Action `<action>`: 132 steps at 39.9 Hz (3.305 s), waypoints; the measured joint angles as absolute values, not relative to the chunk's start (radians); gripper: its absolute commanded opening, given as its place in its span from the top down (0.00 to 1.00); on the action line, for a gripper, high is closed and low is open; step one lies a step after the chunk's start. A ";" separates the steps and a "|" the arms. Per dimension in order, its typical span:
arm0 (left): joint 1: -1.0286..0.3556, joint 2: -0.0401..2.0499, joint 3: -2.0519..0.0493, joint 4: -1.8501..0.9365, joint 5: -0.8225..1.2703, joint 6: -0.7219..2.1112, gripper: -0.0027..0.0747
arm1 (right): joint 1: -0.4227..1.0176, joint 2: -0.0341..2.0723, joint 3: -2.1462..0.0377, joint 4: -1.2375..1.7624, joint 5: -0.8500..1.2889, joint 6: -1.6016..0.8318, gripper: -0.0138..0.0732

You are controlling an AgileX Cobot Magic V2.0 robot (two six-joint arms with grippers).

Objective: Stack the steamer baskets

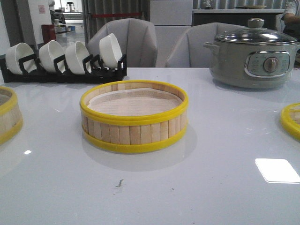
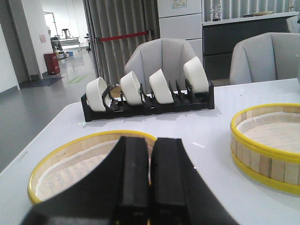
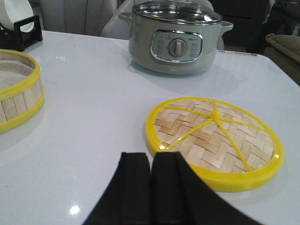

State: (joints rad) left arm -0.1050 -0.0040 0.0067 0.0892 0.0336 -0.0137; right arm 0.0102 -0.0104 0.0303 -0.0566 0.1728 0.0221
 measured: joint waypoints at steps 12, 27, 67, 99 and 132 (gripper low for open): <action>-0.105 -0.004 0.007 0.089 0.034 -0.014 0.85 | 0.010 -0.010 0.030 -0.057 0.173 0.022 0.79; -0.105 -0.004 0.007 0.094 0.017 -0.014 0.85 | 0.010 -0.010 0.030 -0.057 0.173 0.022 0.79; -0.105 1.028 -1.091 0.057 0.696 0.007 0.85 | 0.010 -0.010 0.030 -0.057 0.173 0.022 0.79; -0.105 1.080 -1.098 0.064 0.671 0.011 0.85 | 0.010 -0.010 0.030 -0.057 0.175 0.022 0.79; -0.105 1.111 -1.098 0.080 0.715 0.011 0.85 | 0.010 -0.010 0.030 -0.058 0.173 0.022 0.79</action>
State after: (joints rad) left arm -0.1050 1.1114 -1.0976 0.0805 0.7146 0.0114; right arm 0.0102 -0.0104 0.0303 -0.0579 0.1732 0.0221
